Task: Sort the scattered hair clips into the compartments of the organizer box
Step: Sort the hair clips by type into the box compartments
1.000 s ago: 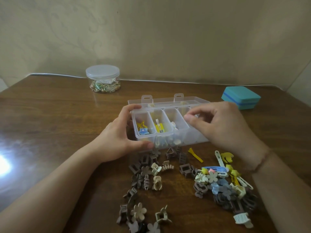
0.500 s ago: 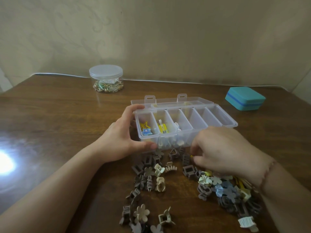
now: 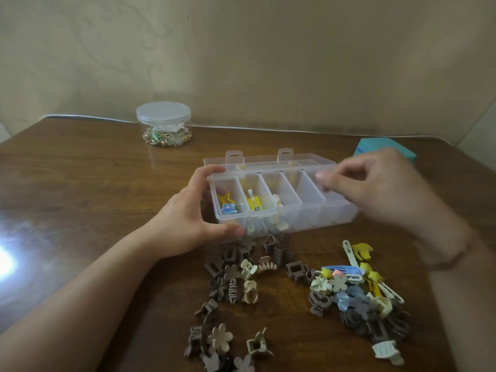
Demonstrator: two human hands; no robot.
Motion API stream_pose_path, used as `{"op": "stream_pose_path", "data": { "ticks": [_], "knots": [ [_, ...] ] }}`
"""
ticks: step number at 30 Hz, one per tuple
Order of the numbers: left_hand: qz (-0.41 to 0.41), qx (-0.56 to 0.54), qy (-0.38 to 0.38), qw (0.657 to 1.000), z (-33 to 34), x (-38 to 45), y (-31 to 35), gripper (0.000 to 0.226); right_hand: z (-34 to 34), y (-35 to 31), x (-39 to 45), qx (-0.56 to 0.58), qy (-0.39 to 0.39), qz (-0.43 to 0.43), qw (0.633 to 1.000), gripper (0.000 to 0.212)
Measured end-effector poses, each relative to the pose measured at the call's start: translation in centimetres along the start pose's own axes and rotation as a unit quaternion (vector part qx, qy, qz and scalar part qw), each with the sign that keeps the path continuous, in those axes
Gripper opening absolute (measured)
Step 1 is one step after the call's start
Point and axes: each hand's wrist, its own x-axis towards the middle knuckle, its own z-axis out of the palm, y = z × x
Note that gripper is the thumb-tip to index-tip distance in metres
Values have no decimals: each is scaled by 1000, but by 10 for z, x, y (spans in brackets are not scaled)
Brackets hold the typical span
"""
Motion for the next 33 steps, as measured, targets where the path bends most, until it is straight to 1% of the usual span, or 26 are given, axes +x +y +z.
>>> {"op": "stream_pose_path", "data": {
  "ticks": [1, 2, 3, 4, 6, 8, 10, 14, 19, 23, 27, 33],
  "knots": [
    [0, 0, 0, 1000, 0, 0, 0, 104, -9, 3, -4, -37, -52, 23, 998, 23],
    [0, 0, 0, 1000, 0, 0, 0, 103, -15, 6, -8, -86, -119, 48, 988, 21],
    [0, 1, 0, 1000, 0, 0, 0, 103, -19, 8, -9, -137, -183, 69, 971, 21],
    [-1, 0, -1, 1000, 0, 0, 0, 103, -19, 10, -10, -186, -230, 86, 951, 20],
    [-1, -2, -2, 1000, 0, 1, -1, 103, -15, 9, -9, -266, -270, 107, 919, 17],
    [-1, -1, -2, 1000, 0, 1, -1, 103, -10, 6, -9, -305, -284, 103, 903, 15],
    [-3, -1, -3, 1000, 0, 1, -1, 103, -6, 4, -10, -320, -302, 97, 893, 11],
    [-5, -2, -6, 1000, -1, 0, 0, 104, -1, 4, -9, -326, -324, 90, 883, 14],
    [-3, 0, -5, 1000, -1, 0, 0, 105, -12, 9, -9, -321, -322, 96, 885, 15],
    [0, 5, -3, 1000, -1, -1, 1, 104, -10, 13, -9, -311, -347, 92, 880, 12],
    [-1, 3, -3, 1000, -1, -1, 0, 104, -7, 14, -7, -298, -346, 82, 886, 14],
    [-3, 2, -6, 1000, -1, 0, 0, 105, -9, 14, -9, -325, -342, 125, 873, 25]
  ]
}}
